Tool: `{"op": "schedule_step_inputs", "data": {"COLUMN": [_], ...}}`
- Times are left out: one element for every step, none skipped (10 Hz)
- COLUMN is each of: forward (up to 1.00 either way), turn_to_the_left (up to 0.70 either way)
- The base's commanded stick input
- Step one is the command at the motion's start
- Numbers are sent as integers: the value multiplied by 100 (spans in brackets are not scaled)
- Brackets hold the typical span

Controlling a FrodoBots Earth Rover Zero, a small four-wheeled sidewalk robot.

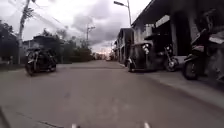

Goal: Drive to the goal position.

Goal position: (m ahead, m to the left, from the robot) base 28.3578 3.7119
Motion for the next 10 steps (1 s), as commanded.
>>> {"op": "schedule_step_inputs", "data": {"forward": [70,70,70,70,70,70,70,70,70,70], "turn_to_the_left": [0,0,0,0,0,0,0,0,0,0]}}
